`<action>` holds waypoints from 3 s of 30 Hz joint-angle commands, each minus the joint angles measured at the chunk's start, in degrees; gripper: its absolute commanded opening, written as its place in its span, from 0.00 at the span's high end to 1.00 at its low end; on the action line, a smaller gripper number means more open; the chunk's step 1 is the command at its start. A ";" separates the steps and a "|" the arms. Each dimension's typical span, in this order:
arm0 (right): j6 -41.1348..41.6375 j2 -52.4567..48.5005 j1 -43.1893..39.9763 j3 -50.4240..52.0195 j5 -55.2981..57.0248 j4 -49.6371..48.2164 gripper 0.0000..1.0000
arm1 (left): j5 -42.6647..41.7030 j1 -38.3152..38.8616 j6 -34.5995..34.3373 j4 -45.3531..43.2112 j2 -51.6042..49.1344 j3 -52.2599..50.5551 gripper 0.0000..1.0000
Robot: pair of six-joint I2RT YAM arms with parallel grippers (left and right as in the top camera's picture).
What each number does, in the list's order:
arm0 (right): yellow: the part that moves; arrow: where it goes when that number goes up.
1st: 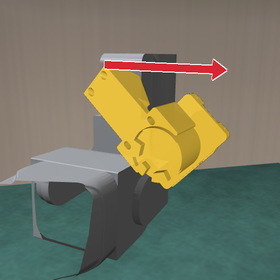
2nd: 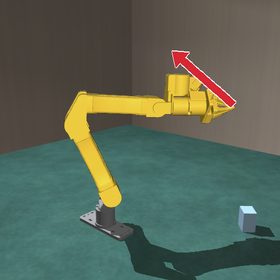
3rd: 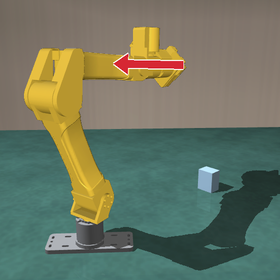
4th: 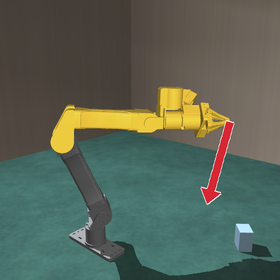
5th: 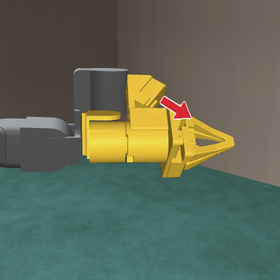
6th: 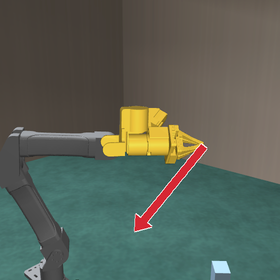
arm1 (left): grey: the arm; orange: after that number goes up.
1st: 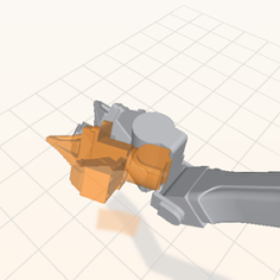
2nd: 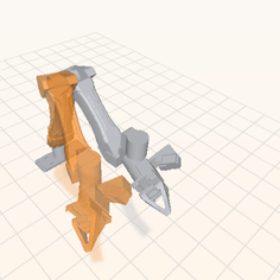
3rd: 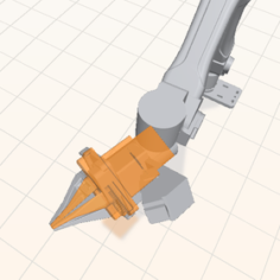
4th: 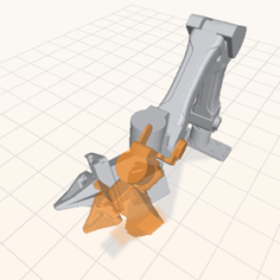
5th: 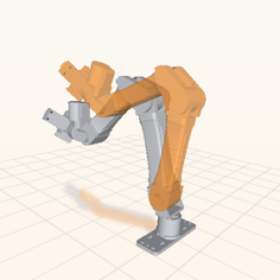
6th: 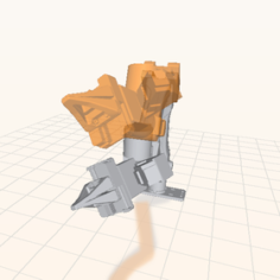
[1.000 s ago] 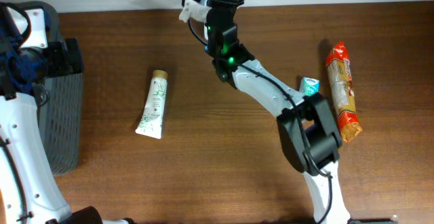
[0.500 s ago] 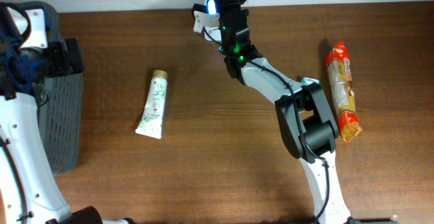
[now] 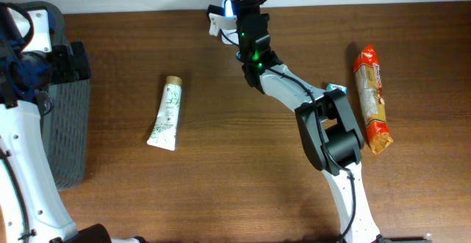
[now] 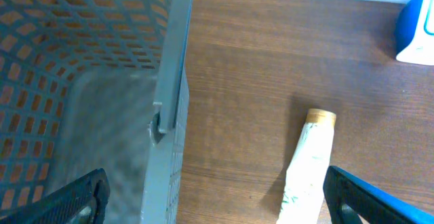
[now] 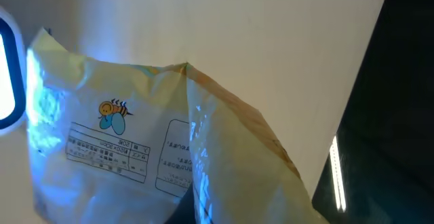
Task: Scan the item barcode
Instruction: 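Place the snack bag on the pasta pack at right, then reach the right gripper to the white tube and grasp it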
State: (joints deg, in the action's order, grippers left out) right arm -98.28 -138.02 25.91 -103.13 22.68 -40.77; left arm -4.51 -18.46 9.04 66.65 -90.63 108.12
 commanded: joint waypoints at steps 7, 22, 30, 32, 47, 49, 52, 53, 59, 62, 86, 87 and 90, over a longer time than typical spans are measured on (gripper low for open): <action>48.96 33.40 2.86 -1.05 8.28 48.81 0.96 | -0.57 -0.20 0.74 0.04 0.44 0.52 0.01; 94.68 32.61 -45.31 3.58 -32.13 108.67 0.72 | -0.57 -0.20 0.74 0.04 0.44 0.52 0.01; 99.25 26.97 -47.41 -12.28 -23.54 116.83 0.01 | -0.59 -0.20 0.74 0.04 0.44 0.52 0.01; 102.22 28.06 -45.64 -23.04 -35.58 122.25 0.01 | -0.57 -0.20 0.74 0.04 0.44 0.52 0.01; 124.96 19.06 6.82 2.45 -45.97 69.55 0.05 | -0.57 -0.20 0.74 0.04 0.44 0.52 0.01; 124.93 11.39 12.39 -3.58 -45.99 68.85 0.06 | -0.59 -0.20 0.74 0.04 0.44 0.52 0.01; 125.83 3.98 17.81 -7.93 -37.99 68.78 0.10 | -0.57 -0.20 0.74 0.04 0.44 0.52 0.01; 127.21 2.54 18.97 -7.93 -35.15 68.57 0.18 | -0.57 -0.20 0.74 0.04 0.44 0.52 0.01; 135.01 -2.95 19.45 -7.43 -34.38 68.67 0.43 | -0.59 -0.20 0.74 0.04 0.44 0.52 0.01; 134.99 -2.93 18.99 -7.37 -34.27 71.82 0.83 | -0.59 -0.20 0.74 0.04 0.44 0.52 0.01; 118.71 -2.12 26.14 -11.06 1.90 113.33 0.45 | -0.57 -0.20 0.74 0.04 0.44 0.52 0.01; 118.73 -2.12 26.08 -11.13 1.90 113.20 0.45 | -0.59 -0.20 0.74 0.04 0.44 0.52 0.01; 120.21 -1.86 24.41 -13.77 -0.17 113.85 0.44 | -0.59 -0.20 0.74 0.04 0.44 0.52 0.01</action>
State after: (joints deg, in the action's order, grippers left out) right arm 19.86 -139.48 51.92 -114.76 25.71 72.66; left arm -4.51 -18.46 9.04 66.65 -90.63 108.22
